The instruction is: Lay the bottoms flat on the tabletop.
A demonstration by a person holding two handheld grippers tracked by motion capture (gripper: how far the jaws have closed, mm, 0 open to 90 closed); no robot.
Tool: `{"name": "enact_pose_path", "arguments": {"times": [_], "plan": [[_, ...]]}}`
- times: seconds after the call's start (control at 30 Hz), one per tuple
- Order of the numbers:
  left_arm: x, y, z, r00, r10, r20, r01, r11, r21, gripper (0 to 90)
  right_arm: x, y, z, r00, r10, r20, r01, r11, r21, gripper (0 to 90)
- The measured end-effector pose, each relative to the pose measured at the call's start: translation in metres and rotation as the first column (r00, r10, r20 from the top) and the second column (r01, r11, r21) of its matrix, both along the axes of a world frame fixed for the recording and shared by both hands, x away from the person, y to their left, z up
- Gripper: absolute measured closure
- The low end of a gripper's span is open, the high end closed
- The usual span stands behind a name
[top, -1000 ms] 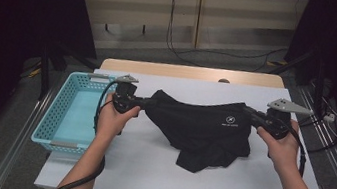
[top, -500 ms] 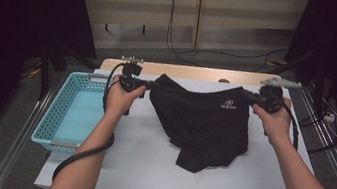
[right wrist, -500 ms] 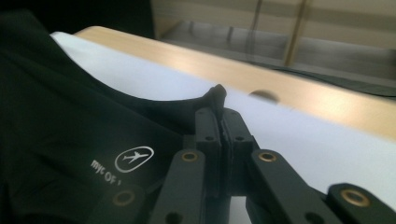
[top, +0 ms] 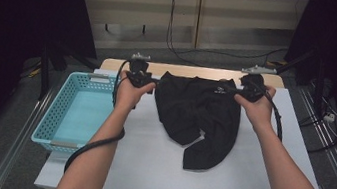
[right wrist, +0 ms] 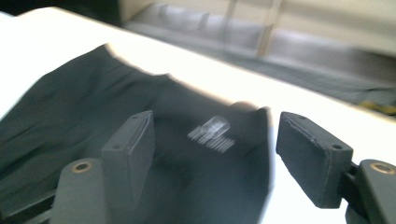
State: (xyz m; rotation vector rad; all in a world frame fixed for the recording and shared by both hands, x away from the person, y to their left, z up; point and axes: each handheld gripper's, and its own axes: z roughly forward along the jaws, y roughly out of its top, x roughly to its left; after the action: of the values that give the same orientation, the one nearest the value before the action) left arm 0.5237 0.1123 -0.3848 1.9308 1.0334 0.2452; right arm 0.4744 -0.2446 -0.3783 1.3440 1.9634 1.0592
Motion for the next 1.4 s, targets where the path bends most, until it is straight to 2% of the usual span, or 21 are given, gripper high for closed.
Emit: {"name": "enact_pose_path", "arguments": {"times": [0.1, 0.2, 0.27, 0.33, 0.47, 0.6, 0.83, 0.93, 0.97, 1.07, 1.1, 1.17, 1.3, 1.4], "plan": [[-0.021, -0.003, -0.014, 0.9994, -0.034, -0.01, 0.034, 0.9994, 0.006, 16.5, -0.029, 0.004, -0.008, 0.9993, 0.038, 0.0, -0.038, 0.9993, -0.004, 23.4], [-0.041, -0.003, -0.022, 0.9982, -0.06, -0.005, 0.06, 0.998, 0.018, 15.8, -0.058, 0.006, -0.015, 0.9979, 0.062, -0.017, -0.061, 0.9976, 0.034, 22.4], [-0.053, -0.001, -0.026, 0.9974, -0.072, -0.005, 0.073, 0.9972, 0.02, 15.2, -0.076, 0.007, -0.021, 0.9967, 0.08, -0.015, -0.079, 0.9966, 0.023, 22.1], [-0.064, 0.0, -0.028, 0.9972, -0.075, 0.0, 0.075, 0.997, 0.018, 15.1, -0.093, 0.009, -0.027, 0.995, 0.098, -0.02, -0.098, 0.9952, 0.002, 22.2], [-0.084, 0.002, -0.029, 0.9964, -0.081, 0.025, 0.08, 0.9966, 0.019, 14.7, -0.122, 0.013, -0.039, 0.9923, 0.119, -0.035, -0.119, 0.9929, -0.001, 23.5], [-0.099, 0.0, -0.03, 0.9932, -0.109, 0.042, 0.107, 0.9934, 0.042, 13.8, -0.142, 0.015, -0.047, 0.989, 0.137, -0.055, -0.138, 0.9905, -0.006, 24.4], [-0.111, -0.001, -0.033, 0.989, -0.131, 0.069, 0.128, 0.9907, 0.045, 13.7, -0.158, 0.009, -0.054, 0.9894, 0.13, -0.064, -0.131, 0.9913, -0.009, 27.0], [-0.109, -0.001, -0.039, 0.9877, -0.147, 0.054, 0.143, 0.9874, 0.067, 13.7, -0.16, 0.004, -0.058, 0.9916, 0.113, -0.064, -0.113, 0.9936, 0.0, 28.5], [-0.109, 0.0, -0.041, 0.9876, -0.144, 0.061, 0.14, 0.9874, 0.075, 13.6, -0.159, 0.002, -0.06, 0.9916, 0.109, -0.07, -0.109, 0.994, -0.001, 29.6], [-0.111, 0.001, -0.046, 0.9877, -0.148, 0.05, 0.144, 0.9863, 0.08, 13.4, -0.158, -0.002, -0.061, 0.9922, 0.097, -0.077, -0.097, 0.9953, 0.008, 35.9], [-0.112, 0.001, -0.046, 0.9864, -0.155, 0.056, 0.149, 0.9844, 0.093, 13.4, -0.158, -0.004, -0.061, 0.9932, 0.088, -0.076, -0.087, 0.9961, 0.015, 37.5], [-0.113, -0.001, -0.046, 0.9863, -0.157, 0.051, 0.152, 0.9844, 0.09, 13.4, -0.158, -0.006, -0.06, 0.9944, 0.084, -0.065, -0.083, 0.9964, 0.016, 42.9], [-0.115, -0.005, -0.044, 0.9852, -0.159, 0.065, 0.153, 0.9847, 0.083, 13.5, -0.16, -0.004, -0.061, 0.9935, 0.103, -0.05, -0.103, 0.9947, -0.002, 49.5], [-0.119, -0.009, -0.042, 0.9825, -0.171, 0.074, 0.166, 0.9834, 0.074, 13.7, -0.161, 0.0, -0.062, 0.9918, 0.113, -0.059, -0.113, 0.9935, -0.004, 55.0]]}}
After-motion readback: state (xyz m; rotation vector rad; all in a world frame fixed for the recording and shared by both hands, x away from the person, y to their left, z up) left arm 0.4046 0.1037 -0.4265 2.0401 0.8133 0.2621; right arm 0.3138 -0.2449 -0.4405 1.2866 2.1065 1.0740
